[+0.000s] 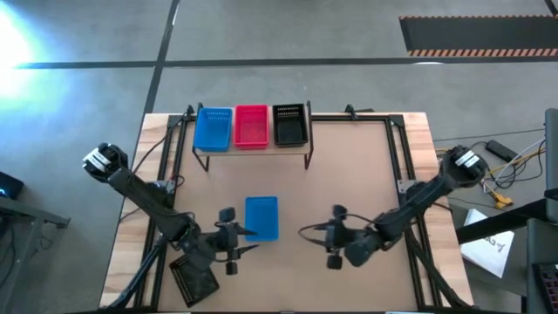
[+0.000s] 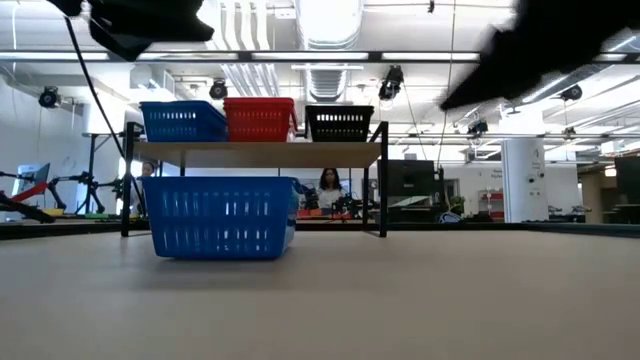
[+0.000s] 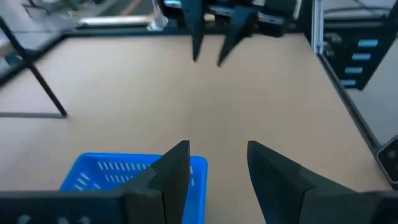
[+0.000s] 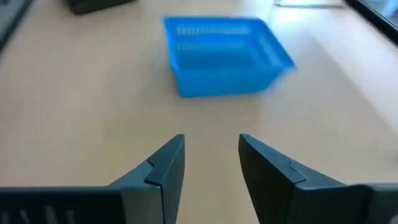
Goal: Stack baskets on shelf by color
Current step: Stack the blue bin on the blue bin on the shelf, then adjust the blue bin on the shelf, then stack the black bin on the black bin on the shelf
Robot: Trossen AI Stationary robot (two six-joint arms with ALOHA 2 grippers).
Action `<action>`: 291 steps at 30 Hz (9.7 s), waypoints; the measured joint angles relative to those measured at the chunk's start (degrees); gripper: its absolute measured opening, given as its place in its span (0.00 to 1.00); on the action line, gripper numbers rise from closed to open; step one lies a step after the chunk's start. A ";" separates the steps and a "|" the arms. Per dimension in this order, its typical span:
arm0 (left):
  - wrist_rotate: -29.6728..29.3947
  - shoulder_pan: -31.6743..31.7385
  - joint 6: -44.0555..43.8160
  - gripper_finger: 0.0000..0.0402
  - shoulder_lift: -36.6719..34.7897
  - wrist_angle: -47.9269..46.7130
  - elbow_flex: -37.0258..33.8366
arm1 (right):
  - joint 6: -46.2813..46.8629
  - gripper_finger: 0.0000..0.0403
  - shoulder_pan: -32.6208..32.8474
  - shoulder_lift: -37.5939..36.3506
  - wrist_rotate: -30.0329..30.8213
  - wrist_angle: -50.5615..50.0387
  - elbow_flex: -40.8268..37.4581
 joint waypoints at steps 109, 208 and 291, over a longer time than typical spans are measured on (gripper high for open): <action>20.08 51.83 48.28 0.00 -24.41 -69.70 21.32 | 8.98 0.22 3.84 0.67 11.50 8.61 -9.07; 1.81 42.25 26.05 0.00 -17.39 -53.65 8.55 | 8.10 0.16 -1.73 0.67 12.96 8.59 -9.07; 49.81 -6.74 -55.67 0.02 -1.70 -66.16 7.23 | 5.96 0.16 -1.58 6.18 13.46 13.07 -10.18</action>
